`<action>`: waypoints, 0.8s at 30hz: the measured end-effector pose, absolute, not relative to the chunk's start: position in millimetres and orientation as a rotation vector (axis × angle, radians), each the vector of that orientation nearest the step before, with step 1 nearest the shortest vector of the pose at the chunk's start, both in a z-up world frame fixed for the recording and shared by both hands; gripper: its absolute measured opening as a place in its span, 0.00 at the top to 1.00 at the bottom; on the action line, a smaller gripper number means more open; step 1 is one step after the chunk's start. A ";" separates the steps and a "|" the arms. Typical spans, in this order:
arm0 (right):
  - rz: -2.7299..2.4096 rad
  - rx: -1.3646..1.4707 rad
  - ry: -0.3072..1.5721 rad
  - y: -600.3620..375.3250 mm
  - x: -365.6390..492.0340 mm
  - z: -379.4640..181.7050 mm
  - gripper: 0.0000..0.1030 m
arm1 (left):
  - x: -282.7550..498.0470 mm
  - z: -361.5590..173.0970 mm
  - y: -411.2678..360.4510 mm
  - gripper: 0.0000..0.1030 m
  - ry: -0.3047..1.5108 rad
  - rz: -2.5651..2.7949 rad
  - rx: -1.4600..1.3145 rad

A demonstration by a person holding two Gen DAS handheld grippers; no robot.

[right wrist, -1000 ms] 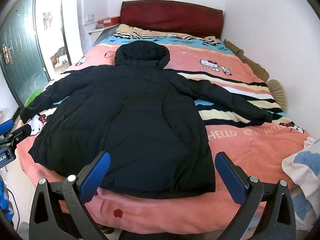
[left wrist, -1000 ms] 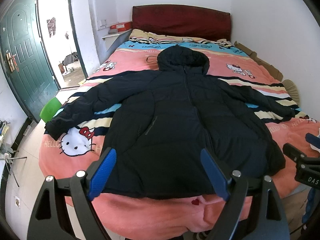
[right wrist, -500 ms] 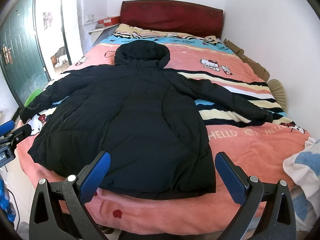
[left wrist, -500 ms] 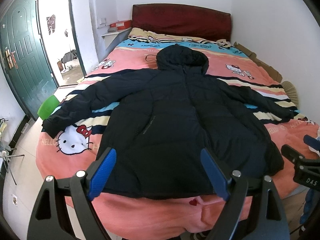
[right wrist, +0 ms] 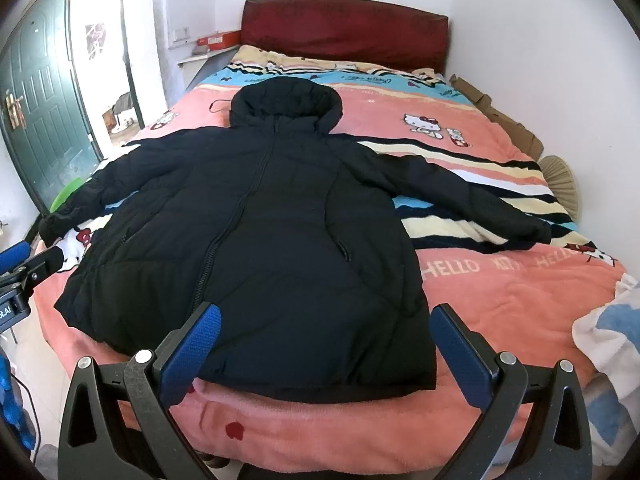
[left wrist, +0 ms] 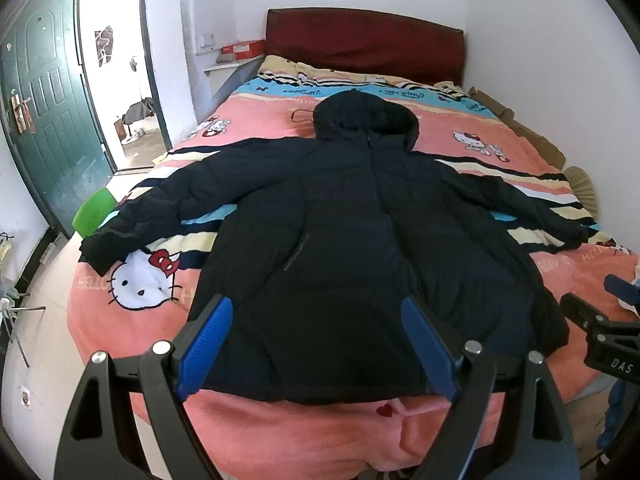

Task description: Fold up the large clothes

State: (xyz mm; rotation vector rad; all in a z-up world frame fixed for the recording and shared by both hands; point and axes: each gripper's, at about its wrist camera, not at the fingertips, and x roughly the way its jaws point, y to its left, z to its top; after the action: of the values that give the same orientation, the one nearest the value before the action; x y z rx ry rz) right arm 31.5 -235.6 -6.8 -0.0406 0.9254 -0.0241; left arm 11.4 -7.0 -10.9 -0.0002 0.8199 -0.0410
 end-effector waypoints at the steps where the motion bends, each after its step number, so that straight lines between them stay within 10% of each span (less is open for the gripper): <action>1: -0.024 -0.041 0.925 -235.6 31.4 -6.9 0.00 | 12.3 -11.1 -6.5 0.16 0.820 -0.042 -0.002; 24: 0.016 0.005 0.973 -239.8 55.8 -30.3 0.00 | 33.8 -29.5 0.0 0.16 0.858 -0.075 -0.004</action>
State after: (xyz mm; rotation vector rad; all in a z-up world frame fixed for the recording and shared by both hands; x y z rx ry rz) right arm 55.8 -239.8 -30.3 0.0049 0.9732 0.0164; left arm 33.8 0.0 -29.5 -0.0039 0.8583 -0.0749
